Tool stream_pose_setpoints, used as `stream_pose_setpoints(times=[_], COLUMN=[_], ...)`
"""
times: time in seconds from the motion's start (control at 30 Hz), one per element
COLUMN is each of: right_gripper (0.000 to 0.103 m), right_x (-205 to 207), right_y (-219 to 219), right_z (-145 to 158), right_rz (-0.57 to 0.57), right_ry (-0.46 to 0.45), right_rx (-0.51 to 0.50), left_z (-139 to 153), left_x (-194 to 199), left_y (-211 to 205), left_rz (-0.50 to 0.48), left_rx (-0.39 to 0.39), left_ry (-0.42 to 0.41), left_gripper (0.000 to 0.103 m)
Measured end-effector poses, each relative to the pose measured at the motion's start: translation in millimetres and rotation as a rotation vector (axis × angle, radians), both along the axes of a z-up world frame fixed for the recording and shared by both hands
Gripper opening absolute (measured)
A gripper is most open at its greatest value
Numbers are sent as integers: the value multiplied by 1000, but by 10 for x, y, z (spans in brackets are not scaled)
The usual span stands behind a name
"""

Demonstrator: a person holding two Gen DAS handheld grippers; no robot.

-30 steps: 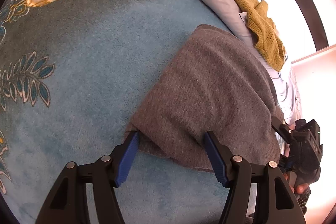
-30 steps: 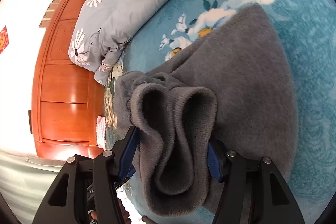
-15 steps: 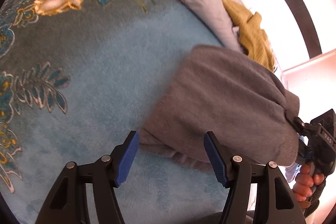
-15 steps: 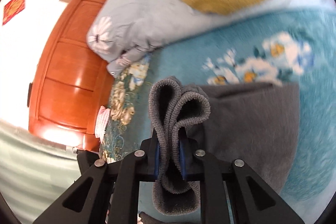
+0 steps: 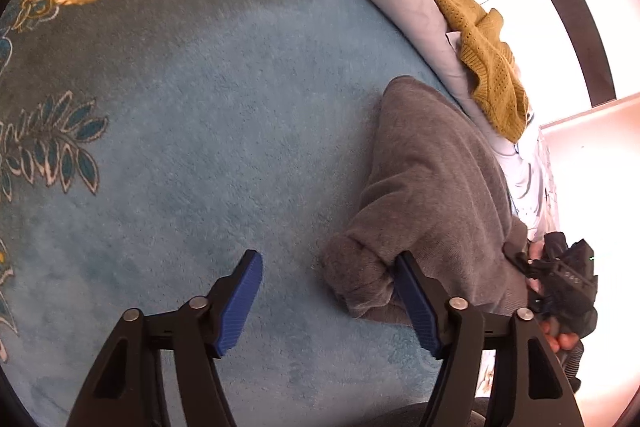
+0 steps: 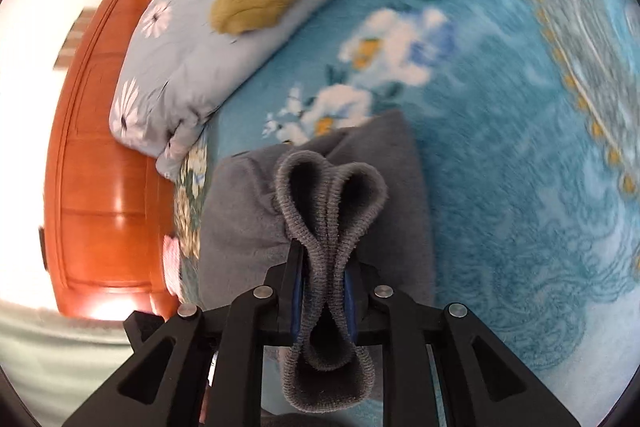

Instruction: Fold clothes

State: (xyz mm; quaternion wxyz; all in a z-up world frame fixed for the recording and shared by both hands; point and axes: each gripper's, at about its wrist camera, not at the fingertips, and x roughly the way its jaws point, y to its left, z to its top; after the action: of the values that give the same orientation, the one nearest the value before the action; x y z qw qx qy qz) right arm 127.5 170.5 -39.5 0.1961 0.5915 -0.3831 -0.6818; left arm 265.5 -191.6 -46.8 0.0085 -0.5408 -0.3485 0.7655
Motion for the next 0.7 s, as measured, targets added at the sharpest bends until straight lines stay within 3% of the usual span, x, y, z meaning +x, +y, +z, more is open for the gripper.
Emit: stream_pose_setpoints(times=[0.23, 0.43, 0.57, 0.7], right_gripper=[27, 29, 29, 30], right_x=[-12, 21, -7, -63], right_y=[-47, 111, 13, -461], right_z=[137, 486, 749, 865], right_rz=[40, 52, 79, 239], right_ry=[19, 109, 189, 264], right_rx=[78, 233, 290, 338], left_z=[112, 444, 613, 670], left_x=[23, 27, -290, -628], left_y=[-1, -63, 183, 549], left_rz=[-18, -18, -108, -223], left_rx=[-20, -25, -70, -69], left_ry=[18, 113, 162, 209], left_gripper=[73, 73, 73, 73])
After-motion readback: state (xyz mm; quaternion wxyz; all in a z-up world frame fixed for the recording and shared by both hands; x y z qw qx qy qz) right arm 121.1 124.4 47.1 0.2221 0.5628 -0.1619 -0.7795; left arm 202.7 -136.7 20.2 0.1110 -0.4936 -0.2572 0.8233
